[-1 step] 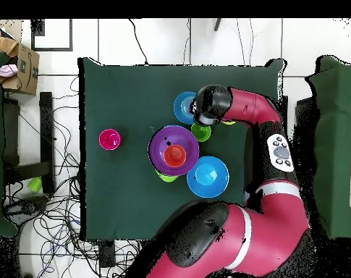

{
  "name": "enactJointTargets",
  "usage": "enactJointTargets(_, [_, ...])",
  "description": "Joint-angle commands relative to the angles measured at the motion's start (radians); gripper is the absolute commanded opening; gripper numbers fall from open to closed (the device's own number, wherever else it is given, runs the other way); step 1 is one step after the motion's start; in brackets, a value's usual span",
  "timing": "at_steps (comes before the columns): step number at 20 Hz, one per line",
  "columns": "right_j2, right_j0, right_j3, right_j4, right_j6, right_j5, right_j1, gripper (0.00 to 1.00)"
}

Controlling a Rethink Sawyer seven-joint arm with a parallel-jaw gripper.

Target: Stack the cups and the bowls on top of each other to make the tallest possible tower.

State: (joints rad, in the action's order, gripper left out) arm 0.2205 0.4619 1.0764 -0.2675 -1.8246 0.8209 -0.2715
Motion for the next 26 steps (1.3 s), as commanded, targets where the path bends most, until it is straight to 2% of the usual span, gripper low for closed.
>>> enactJointTargets(1, [0.074,0.009,0.066,-0.015,0.102,-0.009,-0.027,0.0])
enactJointTargets(4, [0.069,0.006,0.072,-0.011,0.096,0.011,-0.05,0.0])
enactJointTargets(9, [0.06,-0.009,0.103,-0.003,0.099,0.065,-0.145,0.0])
enactJointTargets(18, [0.053,-0.01,0.129,0.017,0.093,0.157,-0.218,0.0])
enactJointTargets(26, [0.052,-0.004,0.179,0.062,0.077,0.247,-0.295,0.0])
